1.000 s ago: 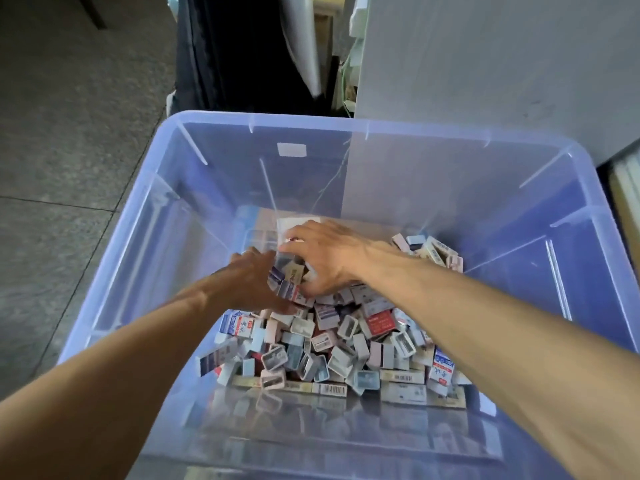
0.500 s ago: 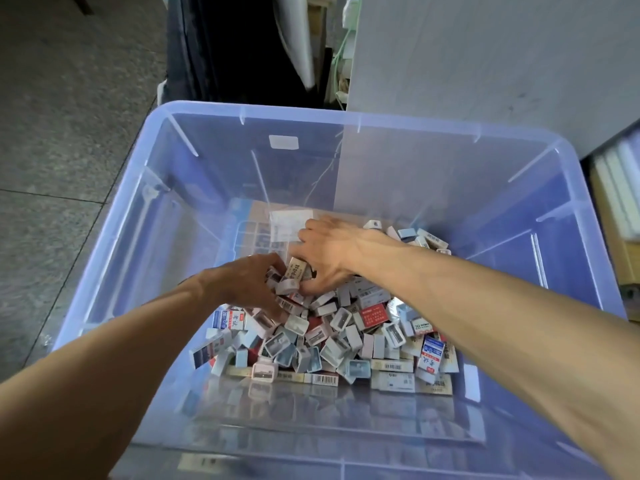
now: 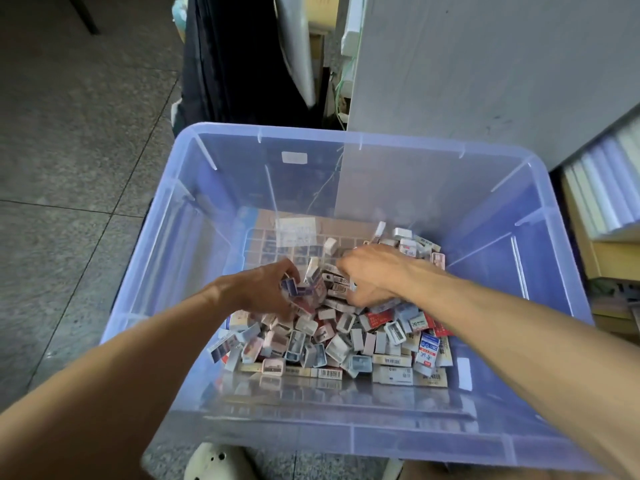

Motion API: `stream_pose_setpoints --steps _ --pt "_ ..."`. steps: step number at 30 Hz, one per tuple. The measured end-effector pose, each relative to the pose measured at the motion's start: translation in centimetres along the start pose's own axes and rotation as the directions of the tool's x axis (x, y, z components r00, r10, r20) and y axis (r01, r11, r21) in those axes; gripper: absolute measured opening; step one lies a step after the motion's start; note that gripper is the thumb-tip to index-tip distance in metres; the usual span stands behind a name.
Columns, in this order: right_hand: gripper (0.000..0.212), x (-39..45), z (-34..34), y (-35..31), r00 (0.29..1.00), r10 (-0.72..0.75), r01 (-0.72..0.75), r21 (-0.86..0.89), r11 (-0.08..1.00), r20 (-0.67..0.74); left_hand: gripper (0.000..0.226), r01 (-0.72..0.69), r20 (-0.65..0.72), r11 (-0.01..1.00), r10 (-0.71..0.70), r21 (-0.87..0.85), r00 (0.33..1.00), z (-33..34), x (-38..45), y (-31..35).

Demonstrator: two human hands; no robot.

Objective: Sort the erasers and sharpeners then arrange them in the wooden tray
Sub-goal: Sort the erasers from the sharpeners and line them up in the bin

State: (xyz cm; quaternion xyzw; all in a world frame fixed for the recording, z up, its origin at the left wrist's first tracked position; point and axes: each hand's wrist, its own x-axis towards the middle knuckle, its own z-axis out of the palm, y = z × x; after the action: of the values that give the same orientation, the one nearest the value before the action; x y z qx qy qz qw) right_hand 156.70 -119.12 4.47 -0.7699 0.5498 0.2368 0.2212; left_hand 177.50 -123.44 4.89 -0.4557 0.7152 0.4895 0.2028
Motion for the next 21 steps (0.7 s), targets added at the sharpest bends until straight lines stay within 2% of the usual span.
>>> stream_pose_setpoints --steps 4,8,10,12,13,15,16,18,21 --pt "0.024 -2.1 1.5 -0.4 0.998 0.012 -0.01 0.041 0.999 -0.056 0.061 -0.029 0.07 0.996 0.024 0.081 0.997 0.5 -1.3 0.4" --pt "0.018 -4.5 1.0 -1.4 0.994 0.022 -0.023 0.011 1.0 0.112 0.054 -0.035 0.179 0.977 -0.003 0.21 0.984 0.5 -2.6 1.4" --pt "0.029 -4.9 -0.3 -1.2 0.985 0.032 -0.027 -0.028 0.999 0.168 0.04 -0.012 0.177 0.977 -0.027 0.211 0.984 -0.2 -2.6 1.7" --pt "0.037 -4.2 -1.8 -1.0 0.997 0.017 -0.017 0.008 1.0 0.071 0.029 -0.007 0.113 0.982 -0.014 0.19 0.993 -0.6 -1.8 1.5" --pt "0.037 -3.5 -2.3 -0.9 0.999 -0.012 0.013 0.027 1.0 -0.038 0.029 -0.003 0.032 0.982 -0.003 0.191 0.999 -0.7 -1.2 1.3" --pt "0.046 -1.3 -3.0 -0.5 0.979 -0.071 0.075 0.014 0.997 -0.191 0.031 0.028 -0.222 0.978 0.02 0.209 0.975 -0.8 -0.2 0.8" --pt "0.058 -0.1 -3.1 -0.3 0.974 -0.103 0.102 -0.014 0.995 -0.202 0.035 0.034 -0.33 0.974 0.042 0.223 0.943 -0.8 0.3 0.6" --pt "0.077 2.2 -2.7 -0.1 0.976 -0.165 0.154 -0.086 0.984 -0.139 0.054 0.051 -0.418 0.963 0.067 0.265 0.906 -0.9 1.3 0.2" --pt "0.094 4.4 -1.4 -0.2 0.981 -0.187 0.177 -0.169 0.97 -0.043 0.087 0.11 -0.349 0.948 0.002 0.299 0.937 -1.0 2.4 -0.1"
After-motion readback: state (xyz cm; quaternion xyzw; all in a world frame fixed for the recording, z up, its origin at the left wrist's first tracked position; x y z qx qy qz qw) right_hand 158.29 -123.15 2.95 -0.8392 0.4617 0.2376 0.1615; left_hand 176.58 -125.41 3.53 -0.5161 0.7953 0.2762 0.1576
